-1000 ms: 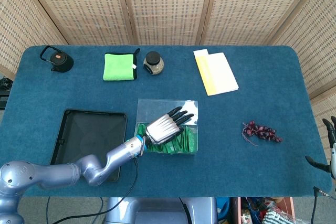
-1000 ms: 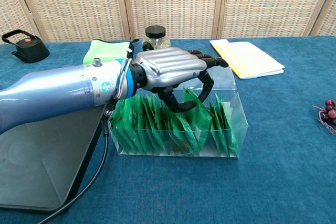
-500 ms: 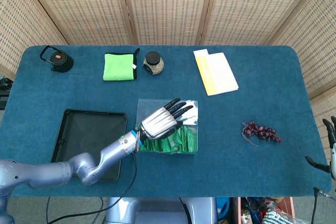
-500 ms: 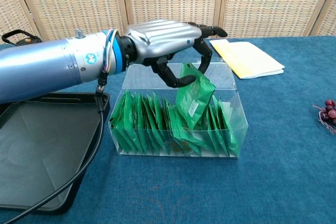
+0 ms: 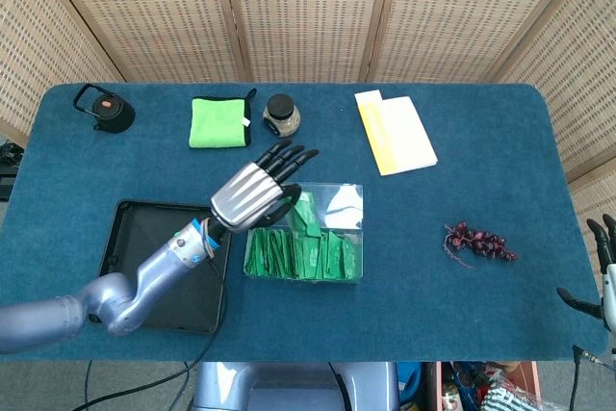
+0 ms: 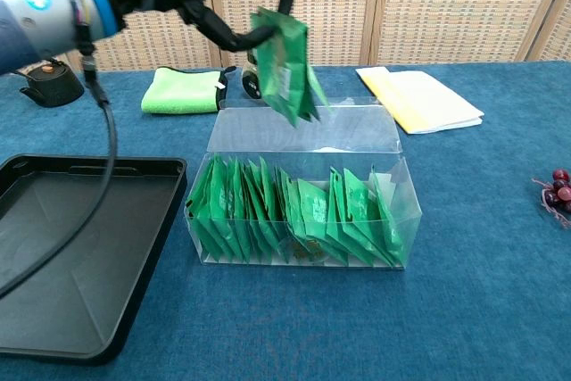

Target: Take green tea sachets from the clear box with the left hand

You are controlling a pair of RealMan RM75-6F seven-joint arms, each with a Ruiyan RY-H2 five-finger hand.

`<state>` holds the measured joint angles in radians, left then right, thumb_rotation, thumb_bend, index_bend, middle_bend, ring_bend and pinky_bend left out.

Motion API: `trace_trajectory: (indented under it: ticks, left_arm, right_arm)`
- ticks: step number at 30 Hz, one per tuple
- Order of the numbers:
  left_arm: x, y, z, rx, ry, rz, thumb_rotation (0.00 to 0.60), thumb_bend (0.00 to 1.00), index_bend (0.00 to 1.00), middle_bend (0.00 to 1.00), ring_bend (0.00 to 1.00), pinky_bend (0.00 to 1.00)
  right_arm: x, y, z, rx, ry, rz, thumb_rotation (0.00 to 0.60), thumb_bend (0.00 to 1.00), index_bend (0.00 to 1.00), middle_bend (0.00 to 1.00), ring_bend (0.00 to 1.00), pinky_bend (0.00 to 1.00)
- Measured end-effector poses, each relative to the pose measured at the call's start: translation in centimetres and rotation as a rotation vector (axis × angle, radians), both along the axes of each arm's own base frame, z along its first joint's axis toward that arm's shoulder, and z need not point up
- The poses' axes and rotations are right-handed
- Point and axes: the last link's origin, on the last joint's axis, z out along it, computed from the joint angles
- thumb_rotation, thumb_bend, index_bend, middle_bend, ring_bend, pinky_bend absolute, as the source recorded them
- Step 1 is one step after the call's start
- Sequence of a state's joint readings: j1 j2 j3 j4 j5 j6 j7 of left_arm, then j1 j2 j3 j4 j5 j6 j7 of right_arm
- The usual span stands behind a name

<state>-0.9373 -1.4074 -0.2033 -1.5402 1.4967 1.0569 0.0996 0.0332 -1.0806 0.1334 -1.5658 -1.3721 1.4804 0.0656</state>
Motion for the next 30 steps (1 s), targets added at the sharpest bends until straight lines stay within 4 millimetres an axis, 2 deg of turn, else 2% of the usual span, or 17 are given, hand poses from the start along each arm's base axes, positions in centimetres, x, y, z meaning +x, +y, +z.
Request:
trace_trajectory:
  ticks: [2,10,15,18,25,30]
  left_arm:
    - [-1.0,0.1,0.7,0.013,0.011,0.011,0.600,0.50,0.65,0.00,0.00,0.00]
    - [-6.9,-0.4,4.0,0.061,0.140,0.110,0.600,0.51,0.66,0.00,0.00,0.00]
    - [-11.5,-1.7,5.8,0.055,0.255,0.225,0.600,0.52,0.66,0.00,0.00,0.00]
    - [-13.6,-2.6,6.5,0.041,0.298,0.293,0.600,0.54,0.66,0.00,0.00,0.00]
    - [-16.6,-3.6,6.9,0.005,0.377,0.400,0.600,0.54,0.66,0.00,0.00,0.00]
    - [-17.7,-4.1,6.6,-0.037,0.424,0.463,0.600,0.54,0.66,0.00,0.00,0.00]
  right_arm:
    - [0.1,0.0,-0.1,0.002,0.002,0.001,0.600,0.00,0.00,0.00,0.00,0.00]
    - [0.2,0.0,-0.4,0.009,0.009,0.004,0.600,0.00,0.00,0.00,0.00,0.00]
    - [0.3,-0.1,-0.6,0.017,0.013,0.007,0.600,0.00,0.00,0.00,0.00,0.00]
    - [0.4,-0.1,-0.8,0.023,0.015,0.008,0.600,0.00,0.00,0.00,0.00,0.00]
    - [0.5,-0.2,-0.9,0.028,0.016,0.010,0.600,0.00,0.00,0.00,0.00,0.00]
    - [0.5,-0.2,-1.0,0.030,0.018,0.008,0.600,0.00,0.00,0.00,0.00,0.00]
